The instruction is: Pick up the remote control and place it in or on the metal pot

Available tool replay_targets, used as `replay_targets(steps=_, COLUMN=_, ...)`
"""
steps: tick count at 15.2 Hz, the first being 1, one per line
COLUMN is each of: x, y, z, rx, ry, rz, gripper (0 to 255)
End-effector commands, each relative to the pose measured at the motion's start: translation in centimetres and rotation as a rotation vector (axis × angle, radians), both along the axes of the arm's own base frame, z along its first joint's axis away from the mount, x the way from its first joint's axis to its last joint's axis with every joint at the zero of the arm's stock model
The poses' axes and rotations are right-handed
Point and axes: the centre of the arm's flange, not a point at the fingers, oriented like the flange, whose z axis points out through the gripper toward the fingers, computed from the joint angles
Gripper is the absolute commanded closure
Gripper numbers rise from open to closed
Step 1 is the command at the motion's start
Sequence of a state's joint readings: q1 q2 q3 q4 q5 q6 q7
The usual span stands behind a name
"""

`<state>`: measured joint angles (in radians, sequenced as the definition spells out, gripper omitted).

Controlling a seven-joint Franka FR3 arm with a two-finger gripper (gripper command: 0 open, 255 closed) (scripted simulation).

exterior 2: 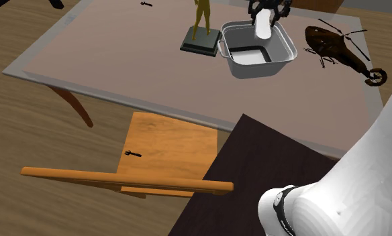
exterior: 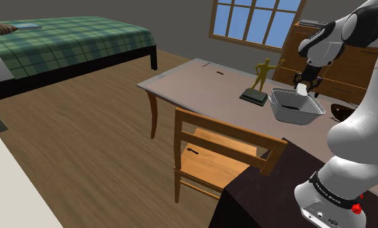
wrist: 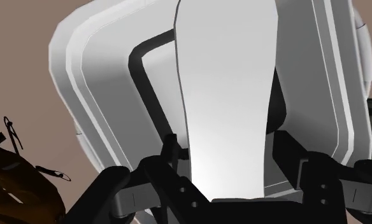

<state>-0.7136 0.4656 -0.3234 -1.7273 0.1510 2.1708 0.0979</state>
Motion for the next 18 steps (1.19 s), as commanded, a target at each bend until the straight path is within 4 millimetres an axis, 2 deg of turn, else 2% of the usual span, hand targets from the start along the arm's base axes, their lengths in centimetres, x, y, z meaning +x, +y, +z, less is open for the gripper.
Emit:
replay_targets(steps=1, x=0.0, y=-0.1, z=-1.1, rx=0.0, ry=0.0, rz=0.0, gripper=255)
replay_targets(steps=10, x=0.0, y=-0.1, z=-5.8, rx=0.0, ry=0.0, rz=0.0, gripper=255)
replay_targets(steps=18, x=0.0, y=-0.1, z=-5.8, rx=0.0, ry=0.0, rz=0.0, gripper=255)
